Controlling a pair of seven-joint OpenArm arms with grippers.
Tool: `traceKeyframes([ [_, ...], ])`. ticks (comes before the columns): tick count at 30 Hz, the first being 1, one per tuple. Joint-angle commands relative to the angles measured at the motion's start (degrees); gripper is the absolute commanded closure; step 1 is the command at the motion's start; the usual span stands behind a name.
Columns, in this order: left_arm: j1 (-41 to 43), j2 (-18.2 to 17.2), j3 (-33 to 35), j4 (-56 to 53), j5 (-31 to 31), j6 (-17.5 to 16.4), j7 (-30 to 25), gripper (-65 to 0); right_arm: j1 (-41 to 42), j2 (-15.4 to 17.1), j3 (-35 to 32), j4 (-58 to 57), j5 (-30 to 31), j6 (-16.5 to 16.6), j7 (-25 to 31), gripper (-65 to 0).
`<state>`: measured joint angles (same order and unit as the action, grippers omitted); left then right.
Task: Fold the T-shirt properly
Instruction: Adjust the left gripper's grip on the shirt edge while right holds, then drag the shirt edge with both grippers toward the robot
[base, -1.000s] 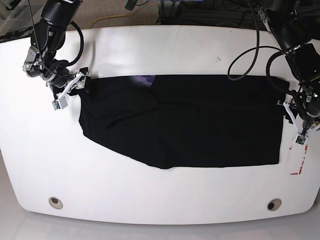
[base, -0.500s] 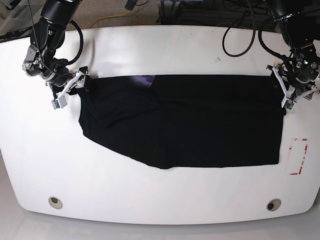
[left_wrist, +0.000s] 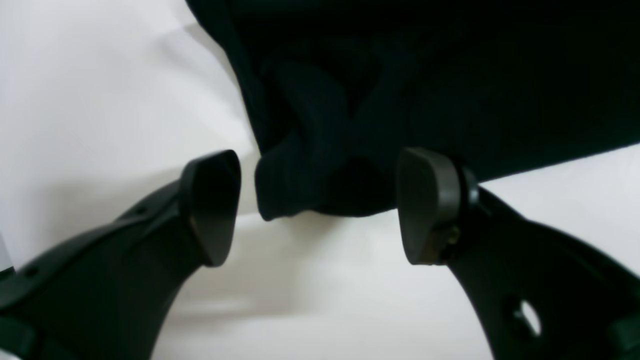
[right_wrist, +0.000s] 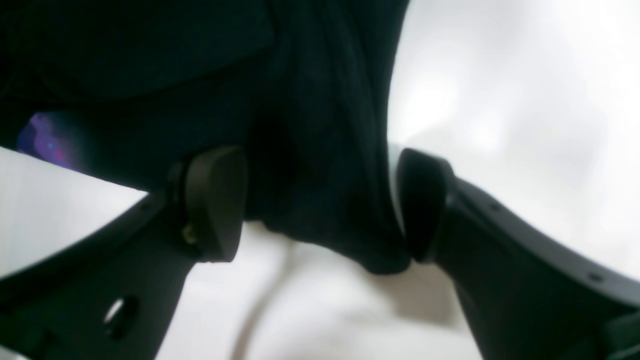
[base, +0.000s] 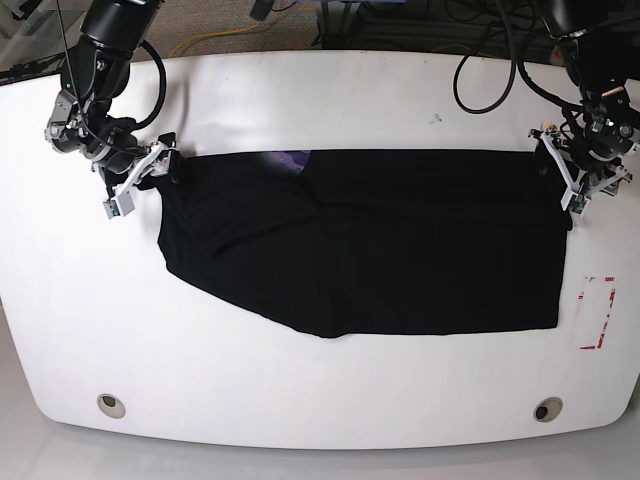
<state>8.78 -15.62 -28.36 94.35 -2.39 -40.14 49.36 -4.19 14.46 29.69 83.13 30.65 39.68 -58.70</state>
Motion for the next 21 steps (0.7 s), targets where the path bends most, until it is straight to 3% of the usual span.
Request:
traceKeyframes([
  [1, -0.38, -2.10, -0.26, -1.82, -0.20, 0.14, -2.73, -44.7, 0.01, 0.71, 0.15, 0.43, -1.07, -0.16, -1.39, -44.4],
  [6, -0.73, -2.36, -0.17, -7.36, -0.20, 0.14, -5.63, -44.4, 0.01, 0.62, 0.15, 0.60, -1.07, -0.16, -1.39, -43.9],
  [8, -0.82, -2.36, -0.34, -8.68, -0.20, 0.14, -5.98, -40.3, 0.01, 0.62, 0.15, 0.60, -1.07, -0.16, -1.39, -38.5],
  [15, -1.61, -2.19, -0.52, -9.11, -0.20, 0.14, -5.72, 0.0, 0.01, 0.88, 0.15, 0.60, -1.16, -0.16, -1.39, -1.3],
  [21, 1.82, -2.19, -0.87, -4.89, -0.46, 0.14, -2.55, 0.0, -3.16, 2.03, 0.15, 4.38, -0.63, -0.16, -1.39, -2.4],
])
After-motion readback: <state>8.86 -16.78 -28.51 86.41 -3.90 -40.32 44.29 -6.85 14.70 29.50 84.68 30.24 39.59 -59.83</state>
